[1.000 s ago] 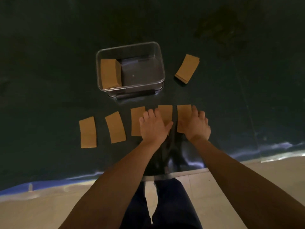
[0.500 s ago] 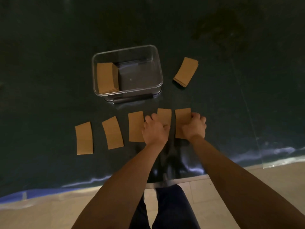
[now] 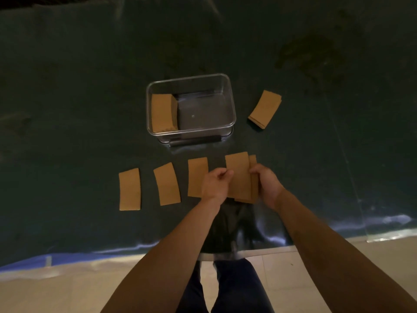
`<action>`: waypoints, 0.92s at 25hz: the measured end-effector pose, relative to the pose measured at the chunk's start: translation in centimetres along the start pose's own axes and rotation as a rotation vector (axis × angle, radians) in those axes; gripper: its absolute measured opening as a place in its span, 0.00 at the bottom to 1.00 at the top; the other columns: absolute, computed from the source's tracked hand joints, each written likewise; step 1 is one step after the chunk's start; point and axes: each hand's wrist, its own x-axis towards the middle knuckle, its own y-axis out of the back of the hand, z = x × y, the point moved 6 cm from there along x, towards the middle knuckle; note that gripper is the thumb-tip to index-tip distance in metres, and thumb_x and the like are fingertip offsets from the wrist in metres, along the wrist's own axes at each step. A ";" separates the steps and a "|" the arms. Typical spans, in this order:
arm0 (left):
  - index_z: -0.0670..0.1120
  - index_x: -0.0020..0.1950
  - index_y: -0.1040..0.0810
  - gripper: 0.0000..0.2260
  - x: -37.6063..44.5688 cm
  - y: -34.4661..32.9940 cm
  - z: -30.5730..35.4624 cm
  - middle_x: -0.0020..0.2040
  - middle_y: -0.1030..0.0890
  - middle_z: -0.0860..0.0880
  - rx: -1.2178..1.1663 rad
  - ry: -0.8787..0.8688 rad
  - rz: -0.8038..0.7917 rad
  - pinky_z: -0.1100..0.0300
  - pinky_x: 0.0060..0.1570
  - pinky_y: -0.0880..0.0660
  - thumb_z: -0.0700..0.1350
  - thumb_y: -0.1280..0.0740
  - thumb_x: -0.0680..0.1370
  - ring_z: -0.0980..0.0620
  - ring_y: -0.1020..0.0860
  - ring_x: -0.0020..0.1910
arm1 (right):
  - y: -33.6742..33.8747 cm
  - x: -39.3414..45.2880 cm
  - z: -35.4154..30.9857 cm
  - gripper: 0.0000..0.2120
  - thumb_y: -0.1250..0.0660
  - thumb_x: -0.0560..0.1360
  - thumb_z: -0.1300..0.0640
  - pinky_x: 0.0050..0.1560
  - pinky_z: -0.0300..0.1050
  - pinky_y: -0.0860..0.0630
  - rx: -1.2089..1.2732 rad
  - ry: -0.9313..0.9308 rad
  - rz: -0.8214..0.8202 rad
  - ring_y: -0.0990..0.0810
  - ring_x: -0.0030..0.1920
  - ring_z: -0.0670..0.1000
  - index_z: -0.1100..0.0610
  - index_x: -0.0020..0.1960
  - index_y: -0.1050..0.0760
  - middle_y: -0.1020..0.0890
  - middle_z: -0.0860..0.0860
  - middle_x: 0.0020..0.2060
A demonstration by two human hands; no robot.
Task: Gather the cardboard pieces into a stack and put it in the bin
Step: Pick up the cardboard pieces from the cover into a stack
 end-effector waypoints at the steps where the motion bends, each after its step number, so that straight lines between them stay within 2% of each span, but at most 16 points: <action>1: 0.54 0.46 0.21 0.04 -0.1 0.2 0.0 0.43 0.21 0.58 0.011 -0.019 -0.001 0.64 0.42 0.28 0.50 0.32 0.80 0.55 0.23 0.45 | -0.6 -0.2 -0.1 0.15 0.36 0.78 0.50 0.48 0.54 0.19 -0.018 0.004 -0.017 0.18 0.54 0.59 0.55 0.62 0.25 0.18 0.57 0.55; 3: 0.53 0.43 0.20 0.06 -0.1 0.6 0.0 0.43 0.18 0.54 0.067 -0.068 -0.007 0.60 0.44 0.24 0.52 0.31 0.79 0.52 0.20 0.45 | -1.5 -0.3 -0.2 0.16 0.30 0.77 0.47 0.36 0.47 0.18 -0.103 0.055 -0.036 0.16 0.48 0.54 0.52 0.61 0.24 0.16 0.55 0.52; 5: 0.51 0.44 0.18 0.09 -0.1 1.7 0.1 0.43 0.17 0.53 0.199 -0.128 0.023 0.61 0.40 0.26 0.55 0.31 0.78 0.53 0.19 0.45 | -2.5 0.0 0.2 0.15 0.30 0.77 0.50 0.41 0.49 0.18 -0.087 0.072 -0.049 0.16 0.48 0.54 0.53 0.62 0.24 0.16 0.57 0.54; 7: 0.49 0.53 0.17 0.14 0.6 4.0 -0.5 0.51 0.16 0.50 0.269 -0.086 0.157 0.60 0.44 0.26 0.58 0.32 0.78 0.50 0.18 0.52 | -3.3 0.1 0.7 0.16 0.32 0.79 0.52 0.49 0.55 0.19 -0.030 0.063 -0.043 0.16 0.49 0.57 0.56 0.65 0.27 0.15 0.58 0.52; 8: 0.48 0.60 0.20 0.17 1.0 5.3 -1.1 0.58 0.19 0.48 0.285 -0.023 0.236 0.56 0.50 0.25 0.58 0.32 0.78 0.48 0.20 0.58 | -3.8 0.2 0.9 0.15 0.34 0.81 0.53 0.49 0.57 0.18 0.010 0.060 -0.047 0.15 0.47 0.57 0.56 0.65 0.29 0.15 0.58 0.49; 10: 0.47 0.70 0.28 0.25 1.5 6.7 -2.2 0.67 0.26 0.44 0.411 0.088 0.314 0.48 0.61 0.28 0.58 0.31 0.77 0.42 0.27 0.66 | -4.6 0.1 1.0 0.08 0.38 0.82 0.55 0.43 0.58 0.17 0.067 0.060 -0.078 0.13 0.39 0.58 0.55 0.60 0.33 0.15 0.59 0.45; 12: 0.45 0.71 0.31 0.29 1.4 6.3 -2.3 0.68 0.30 0.42 0.572 0.096 0.344 0.45 0.63 0.31 0.58 0.29 0.75 0.40 0.29 0.66 | -4.7 -0.1 1.1 0.07 0.39 0.83 0.56 0.40 0.58 0.16 0.074 0.071 -0.084 0.14 0.35 0.58 0.53 0.59 0.35 0.16 0.60 0.44; 14: 0.44 0.68 0.32 0.30 1.4 5.6 -2.0 0.66 0.30 0.42 0.627 0.094 0.395 0.45 0.62 0.30 0.56 0.27 0.73 0.40 0.29 0.65 | -4.3 -0.4 1.0 0.08 0.41 0.83 0.57 0.40 0.58 0.17 0.065 0.096 -0.076 0.15 0.34 0.58 0.49 0.61 0.35 0.17 0.61 0.44; 17: 0.45 0.65 0.29 0.23 2.3 6.2 -2.5 0.64 0.27 0.42 0.514 0.135 0.388 0.47 0.59 0.28 0.52 0.27 0.75 0.41 0.27 0.62 | -3.6 -0.6 0.7 0.12 0.42 0.84 0.58 0.38 0.56 0.17 0.058 0.116 -0.060 0.16 0.34 0.57 0.41 0.58 0.30 0.18 0.61 0.44; 19: 0.46 0.60 0.23 0.14 2.9 7.5 -3.0 0.60 0.22 0.44 0.339 0.166 0.338 0.52 0.52 0.26 0.50 0.30 0.78 0.43 0.22 0.58 | -3.6 -0.7 0.6 0.13 0.42 0.84 0.58 0.37 0.55 0.17 0.054 0.114 -0.060 0.16 0.33 0.57 0.41 0.61 0.30 0.19 0.61 0.45; 21: 0.49 0.52 0.18 0.06 2.5 9.6 -3.8 0.52 0.18 0.49 0.124 0.201 0.349 0.58 0.46 0.29 0.49 0.30 0.78 0.46 0.20 0.55 | -4.0 -0.7 0.7 0.13 0.43 0.84 0.58 0.38 0.55 0.18 0.041 0.103 -0.062 0.16 0.34 0.57 0.42 0.62 0.31 0.19 0.60 0.45; 23: 0.53 0.44 0.19 0.03 1.7 12.3 -4.7 0.46 0.17 0.51 0.069 0.214 0.402 0.61 0.45 0.31 0.49 0.28 0.77 0.48 0.19 0.52 | -5.1 -0.7 0.6 0.14 0.43 0.84 0.58 0.40 0.56 0.19 0.023 0.095 -0.076 0.17 0.35 0.58 0.42 0.64 0.31 0.19 0.60 0.46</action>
